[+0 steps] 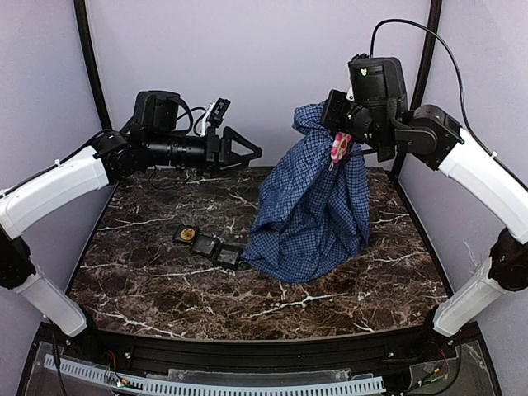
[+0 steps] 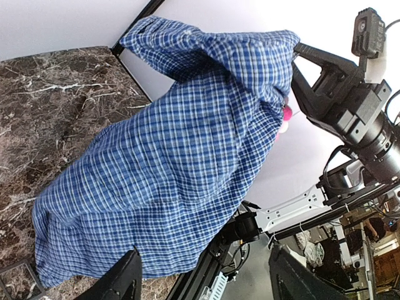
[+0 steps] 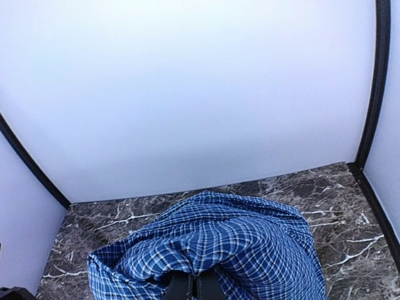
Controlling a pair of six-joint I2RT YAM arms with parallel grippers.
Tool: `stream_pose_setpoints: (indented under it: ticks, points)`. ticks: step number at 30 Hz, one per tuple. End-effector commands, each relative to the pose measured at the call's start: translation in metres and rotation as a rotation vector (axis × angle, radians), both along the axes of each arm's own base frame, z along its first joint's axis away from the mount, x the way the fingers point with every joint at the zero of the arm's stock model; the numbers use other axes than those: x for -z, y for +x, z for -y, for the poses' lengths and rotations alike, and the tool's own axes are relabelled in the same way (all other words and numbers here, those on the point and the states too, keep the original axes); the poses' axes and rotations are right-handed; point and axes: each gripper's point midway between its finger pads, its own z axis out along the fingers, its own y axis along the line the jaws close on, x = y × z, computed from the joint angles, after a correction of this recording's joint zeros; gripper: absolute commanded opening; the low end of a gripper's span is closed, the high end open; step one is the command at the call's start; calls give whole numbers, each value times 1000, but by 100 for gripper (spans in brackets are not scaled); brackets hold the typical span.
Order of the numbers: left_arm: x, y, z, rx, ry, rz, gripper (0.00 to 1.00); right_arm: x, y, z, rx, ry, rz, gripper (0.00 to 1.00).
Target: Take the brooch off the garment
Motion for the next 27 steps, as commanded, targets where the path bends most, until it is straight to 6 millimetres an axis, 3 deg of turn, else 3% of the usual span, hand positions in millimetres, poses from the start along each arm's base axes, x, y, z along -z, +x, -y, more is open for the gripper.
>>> stream_pose_setpoints:
  ticks: [1,6,11,12,16,23,27]
  points:
    - [-12,-1,20,16,-9,143,74,-21,5,18,110,-78,62,0]
    - [-24,6,48,4,-1,275,80,18,18,-17,1,-114,-57,0]
    - [-7,27,51,-134,134,391,83,37,24,-42,-98,-64,-138,0]
    - [-3,30,50,-154,154,398,89,38,25,-45,-112,-53,-146,0]
    - [11,32,52,-149,203,403,93,39,26,-49,-156,-12,-164,0]
    - [38,36,67,-169,320,385,93,40,30,-48,-188,23,-196,0]
    - [39,39,79,-156,285,376,85,43,28,-48,-199,31,-203,0]
